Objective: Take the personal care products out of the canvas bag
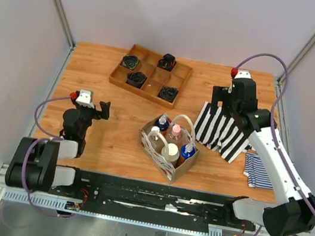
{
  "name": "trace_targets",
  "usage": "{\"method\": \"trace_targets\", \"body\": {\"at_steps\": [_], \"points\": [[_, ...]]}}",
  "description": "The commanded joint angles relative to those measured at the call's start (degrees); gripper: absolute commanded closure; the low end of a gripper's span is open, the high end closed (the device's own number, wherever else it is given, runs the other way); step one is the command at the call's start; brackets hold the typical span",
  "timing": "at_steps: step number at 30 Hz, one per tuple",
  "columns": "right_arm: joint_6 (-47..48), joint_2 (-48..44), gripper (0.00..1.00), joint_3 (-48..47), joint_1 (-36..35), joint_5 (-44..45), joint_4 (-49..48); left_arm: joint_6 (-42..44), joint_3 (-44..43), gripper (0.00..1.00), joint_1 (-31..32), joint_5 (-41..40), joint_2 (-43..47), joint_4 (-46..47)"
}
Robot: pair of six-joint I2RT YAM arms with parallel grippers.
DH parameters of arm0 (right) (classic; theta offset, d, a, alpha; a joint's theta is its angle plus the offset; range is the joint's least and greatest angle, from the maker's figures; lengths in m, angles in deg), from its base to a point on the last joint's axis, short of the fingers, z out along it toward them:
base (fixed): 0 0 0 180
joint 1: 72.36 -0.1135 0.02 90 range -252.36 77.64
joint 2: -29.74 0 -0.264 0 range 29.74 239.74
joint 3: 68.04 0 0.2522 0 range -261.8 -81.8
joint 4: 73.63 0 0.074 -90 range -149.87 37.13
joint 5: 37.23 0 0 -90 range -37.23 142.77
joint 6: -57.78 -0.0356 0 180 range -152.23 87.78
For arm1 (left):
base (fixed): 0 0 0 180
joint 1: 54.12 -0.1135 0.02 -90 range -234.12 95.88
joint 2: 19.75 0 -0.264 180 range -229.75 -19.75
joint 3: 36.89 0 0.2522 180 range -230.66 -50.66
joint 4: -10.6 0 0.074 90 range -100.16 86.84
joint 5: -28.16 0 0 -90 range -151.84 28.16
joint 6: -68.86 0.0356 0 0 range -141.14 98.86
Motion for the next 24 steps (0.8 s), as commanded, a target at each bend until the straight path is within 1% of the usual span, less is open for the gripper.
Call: {"method": "trace_targets", "body": {"at_steps": [1,3,5,7,9,12,13,14,15,16,17,18,19,20,21,22,23,24], "points": [[1.0,-2.2,0.02,-1.5,0.2,5.3,8.4,2.9,-8.4,0.0,5.2,-3.8,13.7,-19.8],[-0.9,-5.5,0.02,2.4,0.3,5.1,6.5,-2.2,-11.6,0.0,6.3,-7.1,20.6,-27.3],[-1.6,-7.8,0.02,5.8,0.3,1.4,3.0,-9.6,-15.4,0.0,6.4,-11.0,25.3,-34.6],[-3.5,-8.7,0.02,6.3,0.3,-1.6,2.5,-14.8,-19.3,0.0,6.4,-12.7,28.0,-42.8],[-5.4,-9.5,0.02,6.4,0.3,-1.8,2.6,-17.6,-23.4,0.0,6.4,-11.9,28.4,-47.1],[-4.7,-9.9,0.02,6.9,0.3,-4.1,0.9,-19.4,-33.5,0.0,6.4,-6.9,24.8,-56.9],[-4.2,-9.4,0.02,6.6,0.3,-4.9,1.1,-21.2,-36.5,0.0,6.4,-5.4,23.1,-61.1],[-3.3,-8.8,0.02,5.5,0.3,-5.9,2.0,-22.9,-39.4,0.0,6.4,-1.1,21.0,-64.8],[-2.5,-8.0,0.02,4.4,0.3,-6.0,3.1,-23.0,-42.0,0.0,6.3,7.3,18.8,-67.4],[-2.8,-7.4,0.02,3.2,0.6,-6.9,4.3,-22.5,-43.7,0.0,6.3,17.7,16.9,-68.2],[-2.9,-7.2,0.02,2.5,1.3,-10.7,4.2,-22.3,-45.0,0.0,6.3,28.5,15.0,-68.2],[-2.4,-7.5,0.02,2.7,1.9,-15.3,2.8,-27.4,-43.8,0.0,6.4,32.1,14.1,-66.3],[-2.0,-8.0,0.02,3.2,2.1,-18.1,0.6,-35.2,-40.4,0.0,6.1,32.5,14.3,-62.3],[-1.8,-8.2,0.02,3.2,2.1,-19.5,-0.6,-42.9,-35.7,0.0,5.2,34.9,14.9,-54.8],[-1.7,-7.8,0.01,2.6,2.1,-19.9,-0.5,-47.5,-31.8,0.0,5.0,39.3,14.7,-44.4],[-1.3,-6.9,0.01,1.5,2.0,-20.6,0.9,-49.7,-30.3,0.0,5.0,42.0,13.9,-38.4],[-0.8,-5.9,0.02,0.5,2.0,-21.8,2.4,-48.6,-31.5,0.0,5.0,42.2,13.2,-41.7],[-0.5,-5.1,0.01,0.1,2.0,-22.9,3.4,-44.6,-34.3,0.0,5.7,41.1,12.8,-48.6]]}}
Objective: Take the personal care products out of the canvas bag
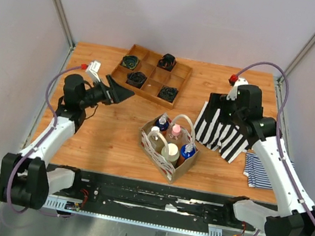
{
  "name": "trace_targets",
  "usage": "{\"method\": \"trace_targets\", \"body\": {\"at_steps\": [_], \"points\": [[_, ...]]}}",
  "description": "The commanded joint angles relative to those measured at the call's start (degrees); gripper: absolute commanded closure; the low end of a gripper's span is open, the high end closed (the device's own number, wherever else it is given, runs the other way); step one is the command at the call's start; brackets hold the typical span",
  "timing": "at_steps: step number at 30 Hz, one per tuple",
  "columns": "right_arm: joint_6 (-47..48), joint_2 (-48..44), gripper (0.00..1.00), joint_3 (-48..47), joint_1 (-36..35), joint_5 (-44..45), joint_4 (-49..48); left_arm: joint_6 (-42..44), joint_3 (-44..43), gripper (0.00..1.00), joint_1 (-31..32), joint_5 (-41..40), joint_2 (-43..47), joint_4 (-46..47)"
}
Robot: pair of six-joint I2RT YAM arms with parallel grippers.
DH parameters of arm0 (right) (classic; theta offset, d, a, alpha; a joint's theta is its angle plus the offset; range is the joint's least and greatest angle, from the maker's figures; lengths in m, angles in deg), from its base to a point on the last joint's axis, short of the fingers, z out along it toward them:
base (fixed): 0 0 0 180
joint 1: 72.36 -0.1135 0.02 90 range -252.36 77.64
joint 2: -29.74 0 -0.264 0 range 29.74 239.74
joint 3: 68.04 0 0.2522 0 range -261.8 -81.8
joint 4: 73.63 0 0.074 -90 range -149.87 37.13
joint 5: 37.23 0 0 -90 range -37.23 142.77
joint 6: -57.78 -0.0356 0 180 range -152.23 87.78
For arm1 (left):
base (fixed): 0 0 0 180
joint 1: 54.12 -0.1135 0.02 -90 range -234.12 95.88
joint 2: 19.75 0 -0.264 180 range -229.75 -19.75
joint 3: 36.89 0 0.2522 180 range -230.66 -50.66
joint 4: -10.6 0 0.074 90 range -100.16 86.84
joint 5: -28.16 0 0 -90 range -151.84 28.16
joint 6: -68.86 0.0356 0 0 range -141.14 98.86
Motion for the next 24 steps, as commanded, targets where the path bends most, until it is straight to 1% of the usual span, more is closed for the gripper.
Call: {"method": "trace_targets", "body": {"at_steps": [1,3,4,7,8,10,12,14,16,19,21,23,24], "points": [[2.2,3.0,0.02,-4.0,0.7,-8.2,1.8,-0.8,-5.1,0.0,1.6,8.7,-1.3,-7.8],[2.5,4.9,0.01,-4.2,0.7,-8.0,1.8,9.2,-11.7,0.0,4.6,-5.0,0.1,-26.2],[2.6,6.2,0.01,-4.8,0.7,-8.4,1.6,10.5,-12.8,0.0,5.3,-8.2,1.1,-27.7],[1.9,12.8,0.01,-8.8,0.7,-11.6,1.2,10.4,-13.1,0.0,5.4,-11.5,0.8,-27.0],[1.6,15.5,0.02,-11.2,0.7,-12.2,2.2,10.4,-13.6,0.0,5.4,-11.1,-1.2,-27.1],[1.3,20.8,0.08,-17.0,0.6,-12.0,6.1,10.4,-15.3,0.0,5.4,-9.5,-6.4,-27.6],[1.4,24.3,0.1,-20.0,0.5,-13.0,7.9,10.3,-15.9,0.0,5.4,-8.7,-11.0,-27.1],[1.7,25.8,0.08,-20.8,-0.1,-12.8,7.4,9.8,-15.1,0.0,5.4,-9.2,-13.4,-25.4],[2.3,27.1,0.01,-21.3,-0.5,-11.8,6.3,9.9,-15.2,0.0,5.9,-13.2,-14.6,-25.0],[2.9,32.2,0.02,-24.6,-0.4,-12.9,6.6,9.9,-18.3,0.0,7.1,-19.3,-19.1,-29.2],[2.7,36.1,0.02,-28.5,-0.6,-13.8,9.2,9.2,-20.9,0.0,7.7,-18.9,-23.4,-31.8],[2.1,38.9,0.02,-31.8,-0.8,-13.5,11.4,10.0,-25.0,0.0,9.9,-20.7,-28.2,-35.2],[1.8,39.6,0.01,-32.7,-0.8,-13.5,11.7,10.8,-27.7,0.0,11.4,-22.9,-30.8,-37.4]]}}
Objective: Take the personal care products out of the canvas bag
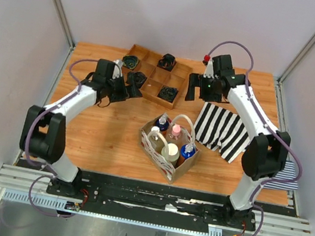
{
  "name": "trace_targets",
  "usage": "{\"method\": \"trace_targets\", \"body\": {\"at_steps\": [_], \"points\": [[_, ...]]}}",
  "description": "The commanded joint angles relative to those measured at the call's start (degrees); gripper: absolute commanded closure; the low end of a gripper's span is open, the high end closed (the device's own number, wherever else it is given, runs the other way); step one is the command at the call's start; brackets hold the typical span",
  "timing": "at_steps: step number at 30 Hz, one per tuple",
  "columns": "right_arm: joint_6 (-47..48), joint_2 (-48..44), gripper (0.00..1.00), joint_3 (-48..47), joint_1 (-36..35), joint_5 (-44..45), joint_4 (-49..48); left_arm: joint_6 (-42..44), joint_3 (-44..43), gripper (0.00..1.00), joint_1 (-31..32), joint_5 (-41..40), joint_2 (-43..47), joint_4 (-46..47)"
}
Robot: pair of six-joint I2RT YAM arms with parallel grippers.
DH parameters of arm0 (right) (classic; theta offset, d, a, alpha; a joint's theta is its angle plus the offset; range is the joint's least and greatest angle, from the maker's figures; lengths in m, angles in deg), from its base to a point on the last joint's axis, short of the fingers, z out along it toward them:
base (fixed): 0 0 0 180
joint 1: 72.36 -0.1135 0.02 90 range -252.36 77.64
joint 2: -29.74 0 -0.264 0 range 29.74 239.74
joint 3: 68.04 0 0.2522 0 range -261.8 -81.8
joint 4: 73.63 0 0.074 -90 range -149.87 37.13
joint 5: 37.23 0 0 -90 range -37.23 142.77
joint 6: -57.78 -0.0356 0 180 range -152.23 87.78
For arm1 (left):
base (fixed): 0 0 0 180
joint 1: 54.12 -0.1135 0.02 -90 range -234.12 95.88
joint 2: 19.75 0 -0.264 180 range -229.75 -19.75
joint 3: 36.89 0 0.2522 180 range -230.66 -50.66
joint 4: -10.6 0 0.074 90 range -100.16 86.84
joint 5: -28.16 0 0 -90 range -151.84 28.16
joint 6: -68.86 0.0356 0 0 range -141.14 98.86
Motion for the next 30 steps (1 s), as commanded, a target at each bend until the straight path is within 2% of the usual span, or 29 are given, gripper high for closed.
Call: {"method": "trace_targets", "body": {"at_steps": [1,4,8,13,17,24,30], "points": [[-0.6,4.1,0.01,-5.4,-0.8,-1.0,4.8,2.5,-10.9,0.0,5.6,-8.2,-9.4,-8.4],[-1.0,3.5,0.01,-5.3,-0.9,-0.8,4.5,3.4,-17.9,0.0,9.9,-13.2,-15.9,-12.1],[-0.3,0.1,0.02,-2.0,-0.8,3.2,4.9,4.3,-26.0,0.0,13.2,-16.0,-24.0,-17.2],[-0.7,-5.0,0.02,4.0,0.3,11.1,6.6,3.8,-29.5,0.0,15.2,-16.8,-28.9,-18.9],[-1.4,-8.2,0.02,9.6,1.7,12.9,6.9,3.9,-33.5,0.0,16.0,-16.7,-32.4,-19.2],[-2.0,-15.7,0.02,17.2,2.1,13.1,5.9,2.1,-50.3,0.0,16.2,-18.3,-42.4,-21.9],[-1.6,-20.4,0.02,20.9,4.3,13.5,6.2,1.6,-67.6,0.0,16.2,-23.3,-53.5,-28.5]]}}
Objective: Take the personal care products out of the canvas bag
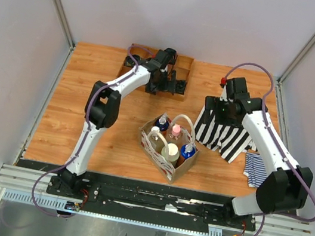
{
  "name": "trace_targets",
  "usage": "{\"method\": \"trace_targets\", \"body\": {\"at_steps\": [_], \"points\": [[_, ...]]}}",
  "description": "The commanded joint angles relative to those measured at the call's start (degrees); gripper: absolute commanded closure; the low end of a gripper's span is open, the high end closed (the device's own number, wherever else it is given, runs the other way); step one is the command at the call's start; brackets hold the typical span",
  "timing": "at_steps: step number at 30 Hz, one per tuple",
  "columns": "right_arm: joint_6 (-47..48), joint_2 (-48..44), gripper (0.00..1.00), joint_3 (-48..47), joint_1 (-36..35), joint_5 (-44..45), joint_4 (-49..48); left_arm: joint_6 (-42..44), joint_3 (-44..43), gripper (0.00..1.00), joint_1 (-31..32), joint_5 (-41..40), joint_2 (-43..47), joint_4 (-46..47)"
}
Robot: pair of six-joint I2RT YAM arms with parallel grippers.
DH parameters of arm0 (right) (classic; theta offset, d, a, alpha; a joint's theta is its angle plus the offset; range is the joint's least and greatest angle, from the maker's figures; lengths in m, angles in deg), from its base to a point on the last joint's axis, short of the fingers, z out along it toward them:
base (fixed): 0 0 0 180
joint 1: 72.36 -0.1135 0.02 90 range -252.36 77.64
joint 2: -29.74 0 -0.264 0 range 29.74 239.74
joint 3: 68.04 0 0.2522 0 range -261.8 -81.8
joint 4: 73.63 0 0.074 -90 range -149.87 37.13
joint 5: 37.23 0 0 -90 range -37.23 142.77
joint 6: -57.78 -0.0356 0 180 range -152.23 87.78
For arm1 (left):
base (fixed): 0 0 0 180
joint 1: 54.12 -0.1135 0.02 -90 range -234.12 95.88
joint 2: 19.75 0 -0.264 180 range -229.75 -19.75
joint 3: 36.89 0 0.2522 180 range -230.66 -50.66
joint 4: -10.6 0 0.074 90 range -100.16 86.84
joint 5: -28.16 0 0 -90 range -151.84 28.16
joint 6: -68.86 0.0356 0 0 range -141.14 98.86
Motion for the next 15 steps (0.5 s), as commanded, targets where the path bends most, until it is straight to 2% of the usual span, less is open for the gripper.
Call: {"method": "trace_targets", "body": {"at_steps": [1,3,6,10,12,15], "points": [[0.0,-4.0,0.02,2.3,2.7,1.4,0.9,0.3,-10.0,0.0,0.0,-6.4,-6.2,-1.4],[0.4,-5.1,0.02,3.3,3.7,1.2,1.0,0.2,-10.8,0.0,0.0,-8.1,-6.7,0.2],[0.8,-6.3,0.02,4.1,4.4,1.1,1.6,-2.7,-12.7,0.0,-0.2,-8.0,-5.5,-2.2],[1.0,-7.1,0.02,5.0,4.7,1.2,1.1,-3.0,0.8,0.0,3.6,-5.1,5.5,10.5],[0.7,-6.7,0.01,4.8,4.8,0.9,1.1,-0.8,-1.6,0.0,6.1,-4.7,6.4,12.3],[0.2,-6.2,0.02,4.6,4.8,0.1,0.7,0.4,-11.7,0.0,6.9,0.6,1.7,10.1]]}}
